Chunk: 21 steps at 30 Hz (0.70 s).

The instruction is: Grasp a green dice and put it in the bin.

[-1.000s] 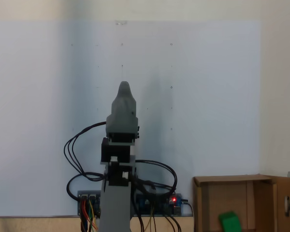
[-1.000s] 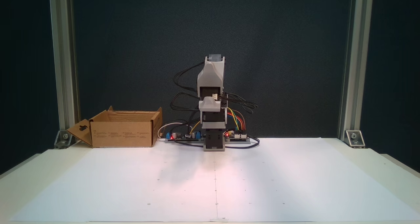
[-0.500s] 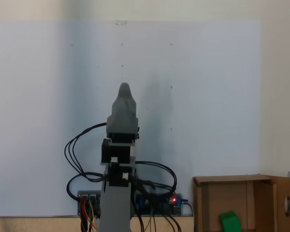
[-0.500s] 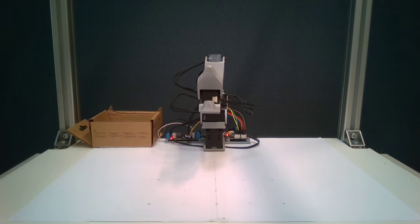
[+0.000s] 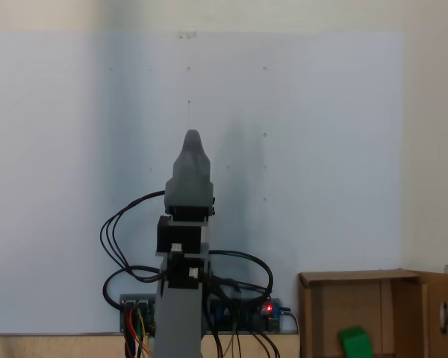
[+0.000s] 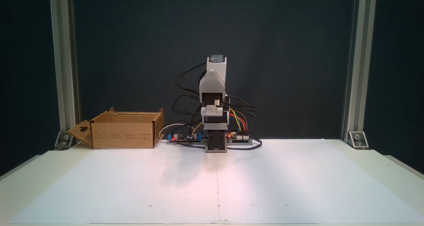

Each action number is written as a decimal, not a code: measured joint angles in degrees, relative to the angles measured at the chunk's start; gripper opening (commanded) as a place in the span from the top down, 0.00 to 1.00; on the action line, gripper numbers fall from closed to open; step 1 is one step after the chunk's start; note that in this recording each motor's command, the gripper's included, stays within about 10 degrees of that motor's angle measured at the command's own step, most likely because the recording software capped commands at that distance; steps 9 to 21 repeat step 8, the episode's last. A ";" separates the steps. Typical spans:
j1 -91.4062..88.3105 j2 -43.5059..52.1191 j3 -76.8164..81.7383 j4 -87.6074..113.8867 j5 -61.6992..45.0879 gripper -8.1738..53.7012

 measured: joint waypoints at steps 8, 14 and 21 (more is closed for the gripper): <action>0.00 0.00 0.26 0.00 0.00 0.14; 0.00 0.00 0.26 0.00 0.00 0.14; 0.00 0.00 0.26 0.00 0.00 0.14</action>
